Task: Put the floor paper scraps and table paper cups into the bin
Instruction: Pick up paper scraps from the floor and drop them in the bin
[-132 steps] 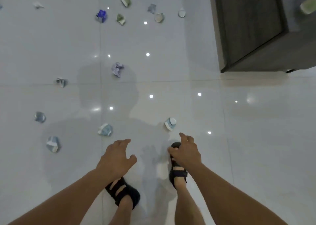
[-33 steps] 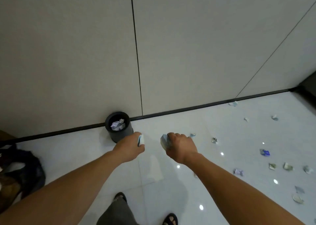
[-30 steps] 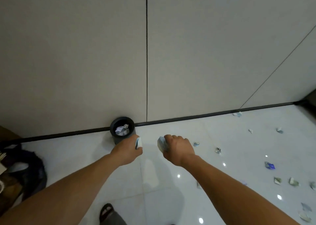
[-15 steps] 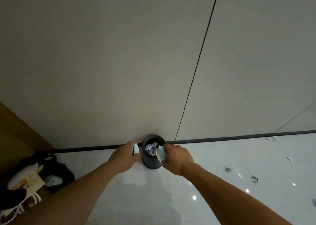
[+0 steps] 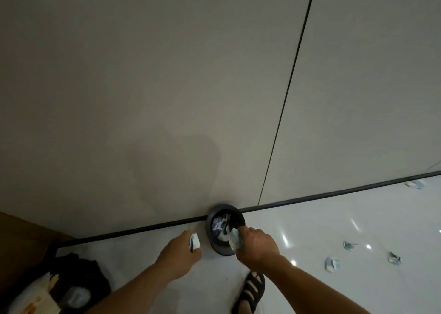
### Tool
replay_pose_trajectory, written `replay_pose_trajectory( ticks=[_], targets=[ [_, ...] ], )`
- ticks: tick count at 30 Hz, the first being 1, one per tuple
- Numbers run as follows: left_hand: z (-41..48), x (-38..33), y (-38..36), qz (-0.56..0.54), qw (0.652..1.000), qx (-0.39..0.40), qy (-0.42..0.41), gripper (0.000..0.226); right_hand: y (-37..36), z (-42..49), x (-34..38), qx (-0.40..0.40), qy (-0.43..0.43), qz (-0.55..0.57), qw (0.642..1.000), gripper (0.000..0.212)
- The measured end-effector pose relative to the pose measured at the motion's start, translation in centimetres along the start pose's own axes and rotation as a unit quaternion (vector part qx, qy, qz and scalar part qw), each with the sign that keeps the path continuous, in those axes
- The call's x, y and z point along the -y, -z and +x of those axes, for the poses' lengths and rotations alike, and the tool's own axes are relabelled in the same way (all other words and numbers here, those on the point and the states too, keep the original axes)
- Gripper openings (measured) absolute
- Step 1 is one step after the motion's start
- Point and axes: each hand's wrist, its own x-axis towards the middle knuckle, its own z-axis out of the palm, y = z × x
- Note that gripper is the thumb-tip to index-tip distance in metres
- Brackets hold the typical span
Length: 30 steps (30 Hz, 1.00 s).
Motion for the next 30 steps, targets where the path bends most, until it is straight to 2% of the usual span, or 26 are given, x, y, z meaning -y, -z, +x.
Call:
replay_pose_trajectory(
  ticks=[3, 9, 20, 25, 30],
  targets=[
    [5.2, -1.0, 0.1, 0.051, 0.998, 0.034, 0.025, 0.049, -0.7, 5.3, -1.8, 0.022, -0.012, 0.029, 0.999, 0.051],
    [16.2, -3.1, -2.9, 0.082, 0.991, 0.1, 0.019, 0.047, -4.4, 13.4, -6.4, 0.07, -0.074, 0.07, 0.992, 0.052],
    [39.6, 2.3, -16.0, 0.128, 0.981, 0.141, -0.041, 0.031, -18.7, 31.2, -11.6, 0.027, -0.168, 0.183, 0.968, 0.055],
    [42.6, 6.3, -19.1, 0.135, 0.981, 0.132, -0.051, 0.057, -24.3, 34.0, -12.4, 0.036, -0.207, 0.221, 0.952, 0.066],
    [42.3, 7.8, -19.4, 0.194, 0.968, 0.152, -0.046, 0.053, -26.4, 31.5, -12.9, 0.05, -0.227, 0.225, 0.946, 0.067]
  ],
)
